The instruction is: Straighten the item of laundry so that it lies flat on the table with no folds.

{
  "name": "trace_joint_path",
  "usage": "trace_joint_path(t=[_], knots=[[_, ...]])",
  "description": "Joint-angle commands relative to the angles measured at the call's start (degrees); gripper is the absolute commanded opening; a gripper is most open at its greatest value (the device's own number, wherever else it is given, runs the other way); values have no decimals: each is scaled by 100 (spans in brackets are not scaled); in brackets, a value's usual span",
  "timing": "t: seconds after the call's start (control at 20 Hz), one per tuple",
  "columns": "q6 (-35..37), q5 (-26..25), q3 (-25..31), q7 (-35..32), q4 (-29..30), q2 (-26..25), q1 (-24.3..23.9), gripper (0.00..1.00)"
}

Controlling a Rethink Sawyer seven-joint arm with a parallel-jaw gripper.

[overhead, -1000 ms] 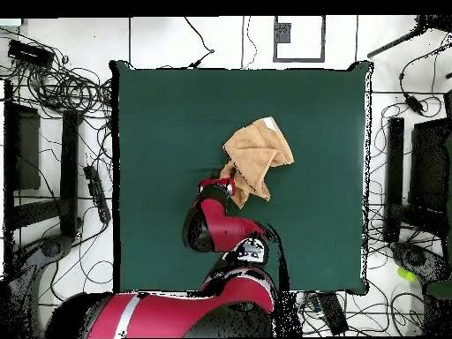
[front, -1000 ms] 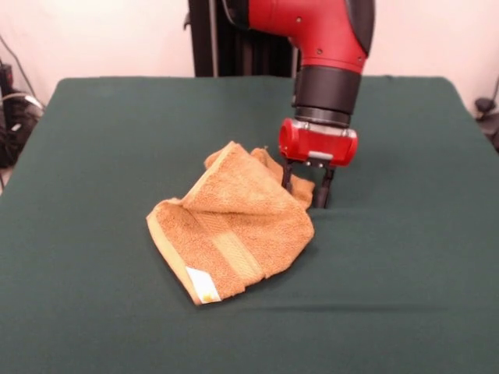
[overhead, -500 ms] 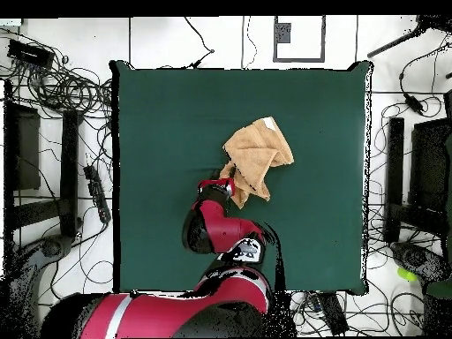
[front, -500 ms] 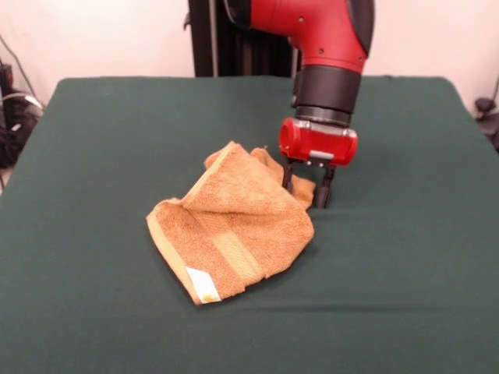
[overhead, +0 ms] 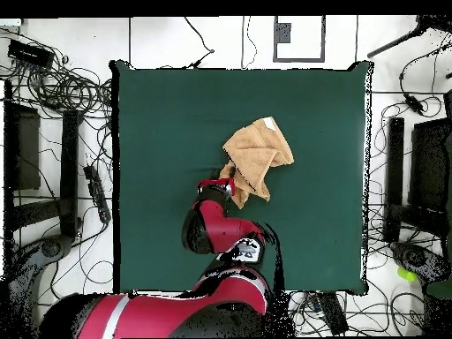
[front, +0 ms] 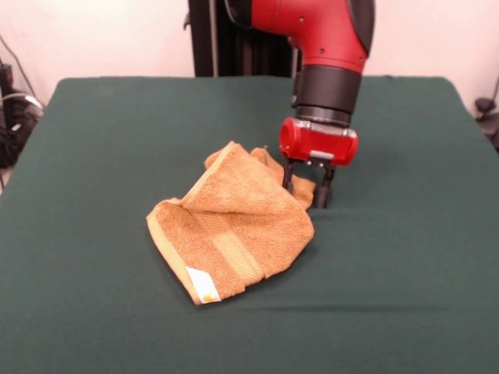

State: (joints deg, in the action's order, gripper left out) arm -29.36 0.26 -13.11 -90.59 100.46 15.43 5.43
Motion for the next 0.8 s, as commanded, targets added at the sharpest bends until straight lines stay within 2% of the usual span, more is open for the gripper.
trace_joint_path(t=[0.05,0.4,0.6,0.8], knots=[[788,764,782,-1048,-920,-866,-5,100],[2342,1240,934,-1613,519,1062,432,100],[3038,1457,770,-1600,778,1742,832,100],[3265,1668,885,-1811,1016,2142,950,100]])
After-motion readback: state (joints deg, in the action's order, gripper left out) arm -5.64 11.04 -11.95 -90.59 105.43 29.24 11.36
